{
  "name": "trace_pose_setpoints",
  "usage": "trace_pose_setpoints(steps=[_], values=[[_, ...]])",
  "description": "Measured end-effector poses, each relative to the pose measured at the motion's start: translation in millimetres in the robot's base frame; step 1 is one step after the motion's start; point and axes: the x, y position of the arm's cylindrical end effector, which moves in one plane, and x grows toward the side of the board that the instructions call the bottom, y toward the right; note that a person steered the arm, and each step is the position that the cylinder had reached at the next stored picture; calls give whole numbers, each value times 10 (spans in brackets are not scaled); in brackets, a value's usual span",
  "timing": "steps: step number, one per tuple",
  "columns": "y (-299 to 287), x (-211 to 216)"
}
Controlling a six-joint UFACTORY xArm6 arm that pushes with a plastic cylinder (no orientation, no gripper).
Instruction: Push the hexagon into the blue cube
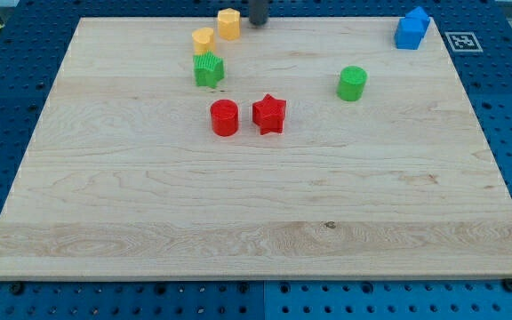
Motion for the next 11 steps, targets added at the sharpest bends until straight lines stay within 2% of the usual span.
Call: trace_pose_setpoints(steps=[2,3,4,6,7,8,9,11], values=[[-1200,19],[-1311,216],[-923,410],[582,290],[816,291],[634,291],[868,183],[1861,141]])
